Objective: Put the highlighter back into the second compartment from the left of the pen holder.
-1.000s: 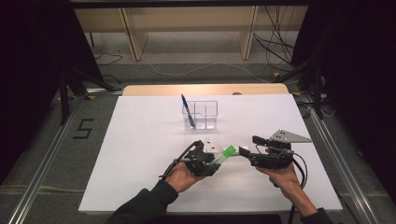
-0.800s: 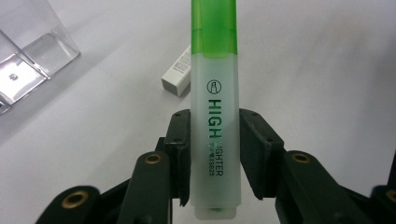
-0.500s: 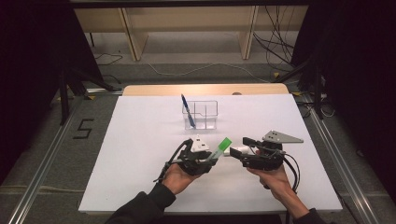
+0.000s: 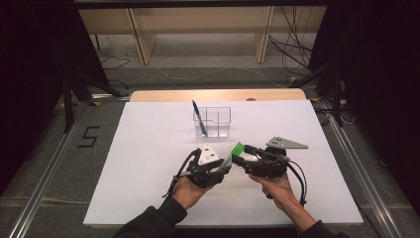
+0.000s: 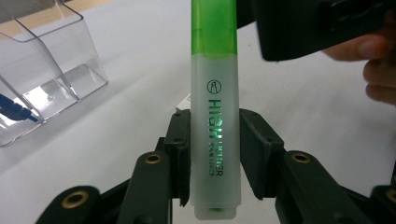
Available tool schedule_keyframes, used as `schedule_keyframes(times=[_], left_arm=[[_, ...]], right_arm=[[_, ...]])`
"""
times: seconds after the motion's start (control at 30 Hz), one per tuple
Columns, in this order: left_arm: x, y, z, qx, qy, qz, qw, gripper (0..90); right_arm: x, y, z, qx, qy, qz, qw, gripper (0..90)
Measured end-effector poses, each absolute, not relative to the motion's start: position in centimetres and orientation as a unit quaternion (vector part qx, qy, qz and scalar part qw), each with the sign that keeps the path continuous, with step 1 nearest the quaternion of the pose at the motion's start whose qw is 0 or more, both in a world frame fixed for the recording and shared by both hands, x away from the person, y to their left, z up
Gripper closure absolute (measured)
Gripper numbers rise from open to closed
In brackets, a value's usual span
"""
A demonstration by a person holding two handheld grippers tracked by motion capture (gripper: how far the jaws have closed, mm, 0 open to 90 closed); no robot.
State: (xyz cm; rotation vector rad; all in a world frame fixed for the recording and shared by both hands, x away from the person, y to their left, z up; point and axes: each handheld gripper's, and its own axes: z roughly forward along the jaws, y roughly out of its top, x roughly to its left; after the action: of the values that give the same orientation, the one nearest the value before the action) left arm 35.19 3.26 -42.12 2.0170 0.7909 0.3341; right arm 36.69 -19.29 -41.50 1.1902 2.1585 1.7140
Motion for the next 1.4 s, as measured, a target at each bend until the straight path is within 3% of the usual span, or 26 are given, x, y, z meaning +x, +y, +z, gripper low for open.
schedule_keyframes(times=[0.9,1.4], left_arm=[[34.52,3.19,-41.49,0.796,0.317,0.164,0.488,66.0],[34.38,3.09,-41.79,0.792,0.312,0.178,0.495,65.4]], right_arm=[[37.55,-18.26,-42.2,0.418,0.689,0.592,0.018,57.0],[37.57,-18.31,-42.08,0.42,0.673,0.609,-0.016,75.5]])
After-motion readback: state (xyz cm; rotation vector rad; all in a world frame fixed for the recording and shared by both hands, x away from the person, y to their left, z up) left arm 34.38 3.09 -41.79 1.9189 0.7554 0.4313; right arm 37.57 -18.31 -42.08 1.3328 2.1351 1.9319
